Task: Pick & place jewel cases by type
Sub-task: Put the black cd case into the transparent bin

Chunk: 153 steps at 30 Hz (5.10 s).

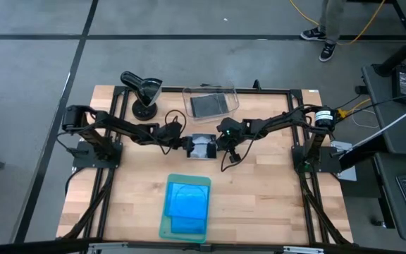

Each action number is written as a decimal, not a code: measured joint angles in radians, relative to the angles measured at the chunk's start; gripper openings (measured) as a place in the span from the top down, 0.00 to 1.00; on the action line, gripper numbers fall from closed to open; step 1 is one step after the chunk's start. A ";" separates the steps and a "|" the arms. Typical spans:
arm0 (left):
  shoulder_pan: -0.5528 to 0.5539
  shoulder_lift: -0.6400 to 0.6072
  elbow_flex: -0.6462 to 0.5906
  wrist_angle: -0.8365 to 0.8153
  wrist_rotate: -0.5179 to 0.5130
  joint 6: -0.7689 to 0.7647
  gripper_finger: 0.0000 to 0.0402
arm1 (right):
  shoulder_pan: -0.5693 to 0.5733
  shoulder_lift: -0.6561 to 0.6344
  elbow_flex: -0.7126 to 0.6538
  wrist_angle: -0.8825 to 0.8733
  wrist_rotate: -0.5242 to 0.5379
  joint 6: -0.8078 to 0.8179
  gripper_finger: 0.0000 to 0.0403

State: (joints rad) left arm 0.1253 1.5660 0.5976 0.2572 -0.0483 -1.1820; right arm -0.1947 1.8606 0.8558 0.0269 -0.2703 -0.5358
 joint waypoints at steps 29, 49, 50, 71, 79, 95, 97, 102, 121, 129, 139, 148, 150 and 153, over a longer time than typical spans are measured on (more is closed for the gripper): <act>-0.012 -0.128 0.125 -0.078 -0.018 0.088 0.51 | 0.001 0.004 0.000 0.019 0.007 -0.021 0.98; -0.005 -0.015 0.127 -0.093 0.007 0.052 0.68 | 0.000 0.004 -0.001 0.015 0.005 -0.018 0.98; -0.005 -0.008 0.127 -0.074 0.015 0.046 0.69 | 0.000 0.004 -0.001 0.014 0.004 -0.017 0.98; -0.005 -0.034 0.125 -0.088 0.008 0.063 0.94 | -0.008 -0.010 0.000 -0.040 0.006 0.018 0.99; -0.005 -0.131 0.124 -0.106 -0.014 0.084 0.96 | -0.041 -0.137 -0.051 -0.096 0.081 0.082 0.99; -0.005 -0.427 0.126 0.091 -0.138 0.443 0.96 | -0.058 -0.635 -0.248 -0.092 0.250 0.277 0.98; -0.005 -0.451 0.126 0.092 -0.169 0.557 0.96 | -0.058 -0.682 -0.248 -0.081 0.248 0.292 0.98; -0.015 -0.479 0.164 0.058 -0.234 0.863 0.96 | -0.058 -0.761 -0.248 -0.024 0.229 0.343 0.98; -0.308 -0.352 0.597 -0.209 -0.511 1.756 0.96 | -0.058 -0.794 -0.246 0.017 0.234 0.510 0.98; -0.409 -0.193 0.700 -0.232 -0.903 2.172 0.96 | -0.060 -0.794 -0.246 0.022 0.234 0.554 0.98; -0.426 -0.046 0.778 -0.193 -1.112 2.483 0.96 | -0.060 -0.794 -0.246 0.026 0.224 0.557 0.98; -0.426 -0.049 0.778 -0.068 -1.117 2.423 0.96 | -0.060 -0.794 -0.245 0.024 0.224 0.553 0.98; -0.426 -0.052 0.778 -0.034 -1.121 2.382 0.96 | -0.060 -0.794 -0.245 0.024 0.224 0.538 0.98; -0.426 -0.056 0.778 0.013 -1.132 2.298 0.96 | -0.060 -0.794 -0.245 0.024 0.224 0.520 0.98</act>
State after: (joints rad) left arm -0.3004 1.5099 1.3758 0.2699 -1.1799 1.1160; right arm -0.2543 1.0668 0.6106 0.0513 -0.0460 -0.0159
